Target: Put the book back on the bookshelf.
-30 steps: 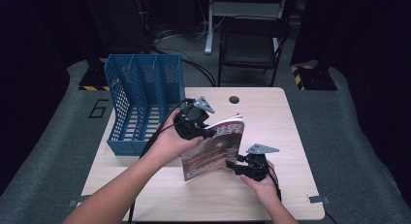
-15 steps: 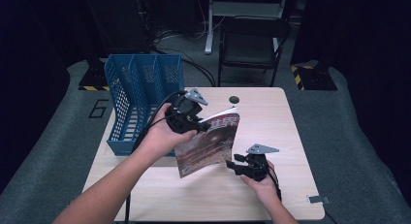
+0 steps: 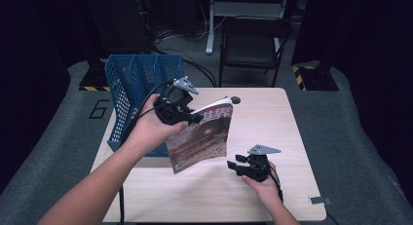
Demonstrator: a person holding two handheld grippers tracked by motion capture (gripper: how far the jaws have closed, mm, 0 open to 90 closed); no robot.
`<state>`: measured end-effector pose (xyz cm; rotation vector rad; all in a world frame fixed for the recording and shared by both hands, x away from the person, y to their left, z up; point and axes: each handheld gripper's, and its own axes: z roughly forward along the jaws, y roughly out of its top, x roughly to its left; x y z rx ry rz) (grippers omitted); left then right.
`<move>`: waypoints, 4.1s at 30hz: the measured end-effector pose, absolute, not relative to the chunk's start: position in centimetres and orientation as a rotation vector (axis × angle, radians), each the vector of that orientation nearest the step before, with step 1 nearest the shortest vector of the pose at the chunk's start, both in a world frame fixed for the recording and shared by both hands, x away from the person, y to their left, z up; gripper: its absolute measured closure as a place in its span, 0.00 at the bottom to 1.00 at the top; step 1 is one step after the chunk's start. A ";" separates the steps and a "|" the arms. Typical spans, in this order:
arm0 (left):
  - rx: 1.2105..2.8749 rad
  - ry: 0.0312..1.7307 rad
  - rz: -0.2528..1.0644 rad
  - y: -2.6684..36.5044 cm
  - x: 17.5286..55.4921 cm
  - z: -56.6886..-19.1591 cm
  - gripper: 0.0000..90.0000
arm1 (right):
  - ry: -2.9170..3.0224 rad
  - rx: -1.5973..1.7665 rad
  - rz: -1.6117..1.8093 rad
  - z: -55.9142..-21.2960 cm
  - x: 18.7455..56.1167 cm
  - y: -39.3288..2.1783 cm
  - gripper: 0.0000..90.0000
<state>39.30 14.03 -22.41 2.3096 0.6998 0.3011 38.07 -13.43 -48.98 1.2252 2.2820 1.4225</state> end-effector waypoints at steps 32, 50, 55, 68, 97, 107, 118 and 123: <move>2.265 0.805 0.351 17.8 40.3 -19.6 0.93 | 2.291 1.225 1.420 -49.0 38.0 -13.5 0.56; 2.243 0.861 0.390 19.9 40.8 -18.3 0.93 | 2.289 1.220 1.411 -49.1 38.1 -13.4 0.56; 2.235 0.883 0.399 20.6 40.9 -18.0 0.93 | 2.289 1.216 1.417 -49.1 38.1 -13.5 0.56; 2.224 0.940 0.403 22.5 41.5 -17.5 0.93 | 2.281 1.228 1.414 -49.1 38.1 -13.5 0.56; 2.115 1.137 0.457 27.2 43.0 -16.9 0.93 | 2.284 1.232 1.413 -49.1 38.0 -13.6 0.56; 2.097 1.213 0.487 29.7 43.1 -16.8 0.93 | 2.282 1.227 1.407 -49.2 38.1 -13.6 0.56; 2.078 1.266 0.515 32.0 42.8 -16.4 0.93 | 2.286 1.226 1.405 -49.2 38.1 -13.6 0.56; 2.069 1.281 0.525 32.5 42.8 -16.4 0.93 | 2.286 1.230 1.403 -49.2 38.0 -13.5 0.56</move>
